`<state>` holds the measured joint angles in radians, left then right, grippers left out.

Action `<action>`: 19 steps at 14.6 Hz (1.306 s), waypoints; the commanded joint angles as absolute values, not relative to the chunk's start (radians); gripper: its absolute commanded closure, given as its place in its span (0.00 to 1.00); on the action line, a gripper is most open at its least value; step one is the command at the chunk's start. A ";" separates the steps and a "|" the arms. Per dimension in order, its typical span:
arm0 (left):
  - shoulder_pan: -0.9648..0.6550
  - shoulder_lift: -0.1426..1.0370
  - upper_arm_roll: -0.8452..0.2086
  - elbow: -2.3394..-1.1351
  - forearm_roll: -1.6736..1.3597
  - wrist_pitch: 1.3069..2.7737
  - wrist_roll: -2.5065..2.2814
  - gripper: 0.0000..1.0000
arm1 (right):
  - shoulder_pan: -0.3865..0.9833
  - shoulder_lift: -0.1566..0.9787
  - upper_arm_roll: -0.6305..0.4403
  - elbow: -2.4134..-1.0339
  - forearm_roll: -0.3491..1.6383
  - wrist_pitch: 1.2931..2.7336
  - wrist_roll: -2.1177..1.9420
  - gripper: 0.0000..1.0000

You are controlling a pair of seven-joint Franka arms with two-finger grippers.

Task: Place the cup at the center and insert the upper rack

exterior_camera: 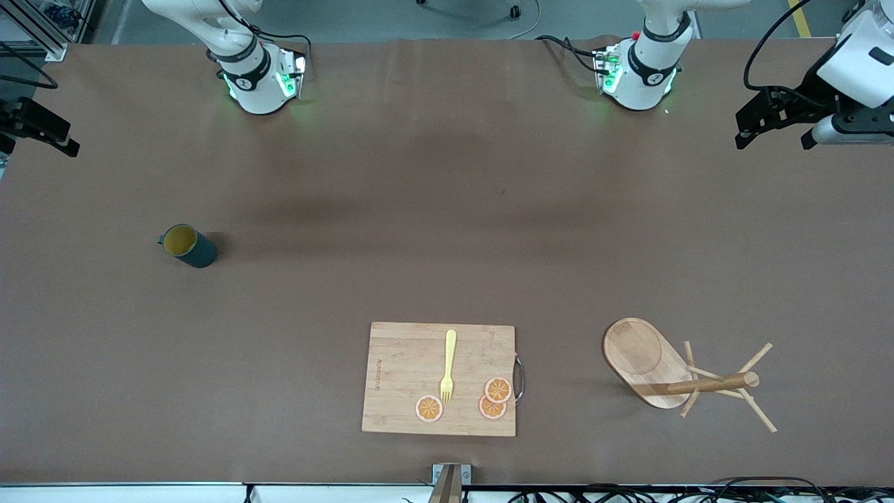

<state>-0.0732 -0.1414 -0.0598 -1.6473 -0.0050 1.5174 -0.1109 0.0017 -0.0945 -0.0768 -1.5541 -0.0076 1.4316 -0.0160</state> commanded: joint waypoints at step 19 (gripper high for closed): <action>-0.071 -0.121 -0.060 -1.628 -0.006 1.485 -0.110 0.00 | 0.011 -0.057 -0.081 -1.529 -0.005 1.431 -0.025 0.00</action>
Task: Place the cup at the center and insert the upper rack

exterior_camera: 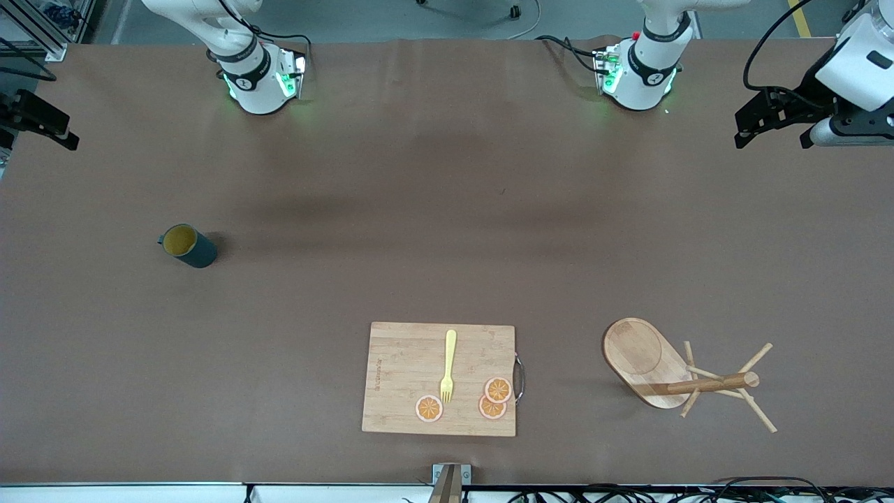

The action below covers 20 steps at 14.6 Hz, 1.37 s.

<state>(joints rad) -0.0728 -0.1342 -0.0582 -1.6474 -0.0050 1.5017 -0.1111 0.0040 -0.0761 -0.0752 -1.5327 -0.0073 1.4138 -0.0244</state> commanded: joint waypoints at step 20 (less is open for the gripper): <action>-0.074 -0.098 -0.064 -1.626 -0.006 1.511 -0.123 0.00 | -0.014 -0.035 -0.087 -1.534 0.058 1.433 -0.090 0.00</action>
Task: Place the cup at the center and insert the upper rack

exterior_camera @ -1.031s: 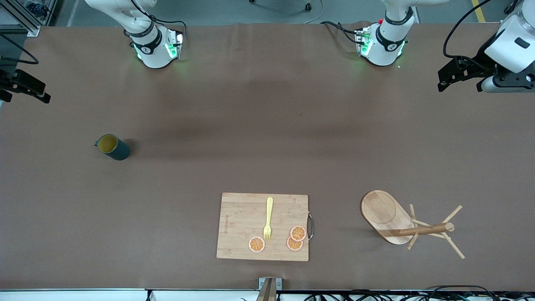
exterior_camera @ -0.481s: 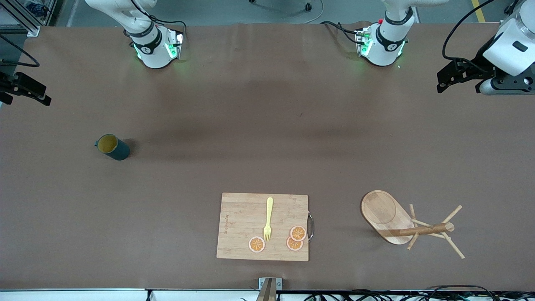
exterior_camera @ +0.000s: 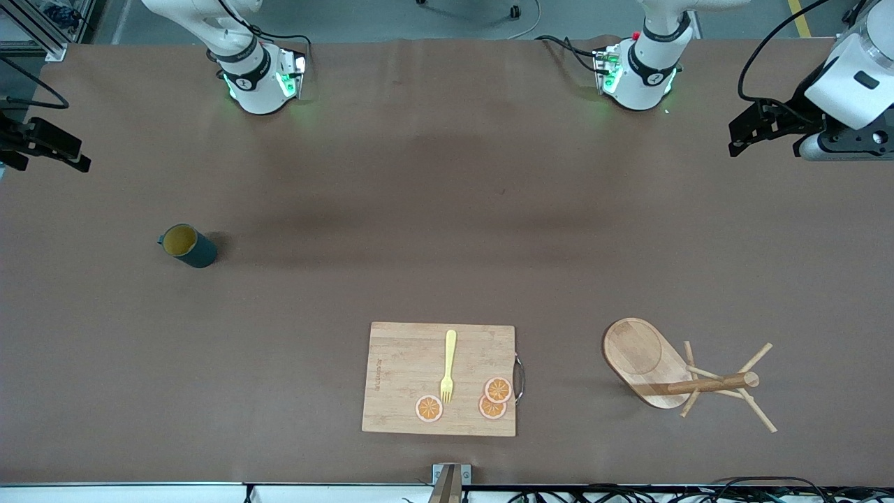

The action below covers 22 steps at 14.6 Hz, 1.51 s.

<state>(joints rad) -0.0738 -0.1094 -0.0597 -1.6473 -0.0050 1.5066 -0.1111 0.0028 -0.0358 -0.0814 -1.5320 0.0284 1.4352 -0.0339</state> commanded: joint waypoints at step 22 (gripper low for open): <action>-0.072 -0.098 -0.064 -1.626 -0.008 1.509 -0.124 0.00 | -0.146 0.247 -0.091 -2.260 0.006 2.390 -1.043 0.13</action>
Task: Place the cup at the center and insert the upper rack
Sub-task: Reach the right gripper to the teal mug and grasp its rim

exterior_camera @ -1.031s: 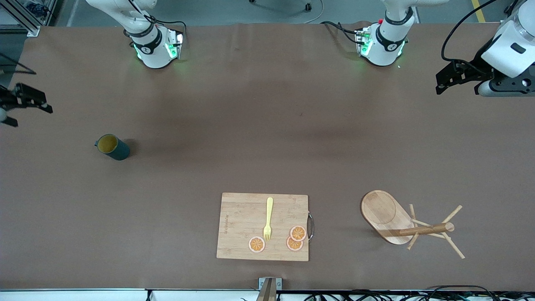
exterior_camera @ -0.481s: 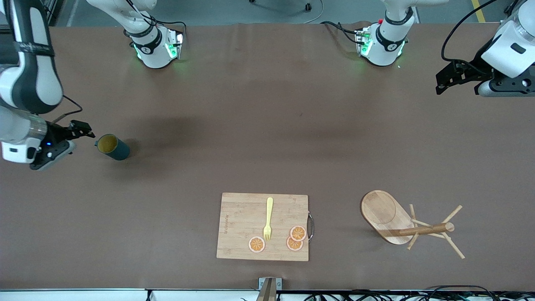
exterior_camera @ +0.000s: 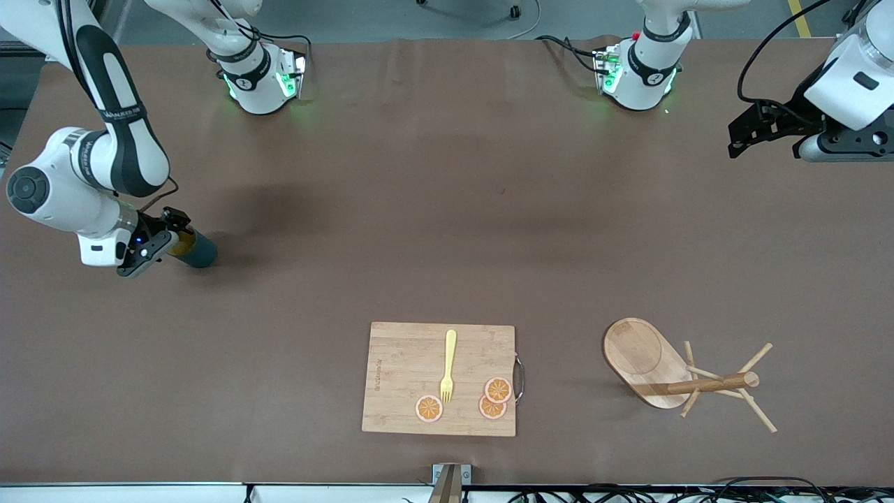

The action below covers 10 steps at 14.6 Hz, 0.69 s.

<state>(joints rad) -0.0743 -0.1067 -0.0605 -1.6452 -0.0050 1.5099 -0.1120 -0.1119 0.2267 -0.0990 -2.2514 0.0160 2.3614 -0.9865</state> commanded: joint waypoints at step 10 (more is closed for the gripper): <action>-0.072 -0.098 -0.064 -1.626 -0.008 1.509 -0.123 0.00 | -0.132 0.252 -0.083 -2.250 0.017 2.334 -0.935 1.00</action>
